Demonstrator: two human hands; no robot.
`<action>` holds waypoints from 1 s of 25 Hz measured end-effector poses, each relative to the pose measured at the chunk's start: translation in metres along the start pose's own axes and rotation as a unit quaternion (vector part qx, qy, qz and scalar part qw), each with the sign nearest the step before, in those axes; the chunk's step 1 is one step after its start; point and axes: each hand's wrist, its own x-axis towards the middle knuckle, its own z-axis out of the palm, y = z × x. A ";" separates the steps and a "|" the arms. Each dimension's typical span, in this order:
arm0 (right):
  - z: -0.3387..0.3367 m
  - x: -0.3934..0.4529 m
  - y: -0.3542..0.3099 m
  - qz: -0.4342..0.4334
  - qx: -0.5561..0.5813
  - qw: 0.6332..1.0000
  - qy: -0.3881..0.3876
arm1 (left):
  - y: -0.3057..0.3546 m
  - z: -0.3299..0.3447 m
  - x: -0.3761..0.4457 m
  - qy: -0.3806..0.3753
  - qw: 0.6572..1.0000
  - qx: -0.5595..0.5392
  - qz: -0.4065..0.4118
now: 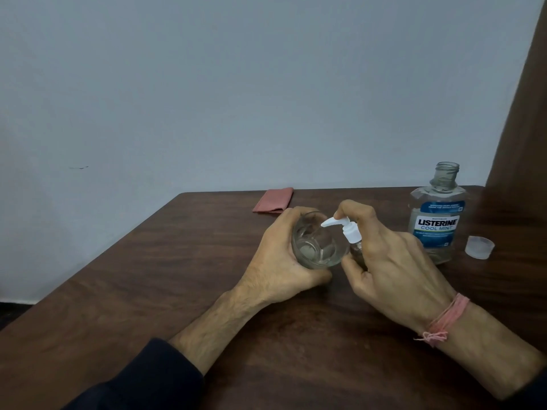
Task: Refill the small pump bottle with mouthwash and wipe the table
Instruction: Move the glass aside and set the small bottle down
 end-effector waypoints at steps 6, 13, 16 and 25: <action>0.010 -0.001 0.018 0.081 0.106 0.986 0.094 | 0.000 -0.002 -0.001 0.004 1.000 0.007 0.013; 0.013 0.002 0.032 0.134 0.197 0.964 0.116 | 0.003 -0.004 -0.004 0.012 1.000 0.025 -0.006; 0.011 0.003 0.031 0.135 0.213 0.962 0.102 | 0.007 -0.006 -0.005 0.019 0.999 0.027 -0.027; -0.004 -0.002 0.026 0.174 0.204 0.962 0.048 | 0.023 -0.007 -0.012 -0.015 0.995 0.030 -0.099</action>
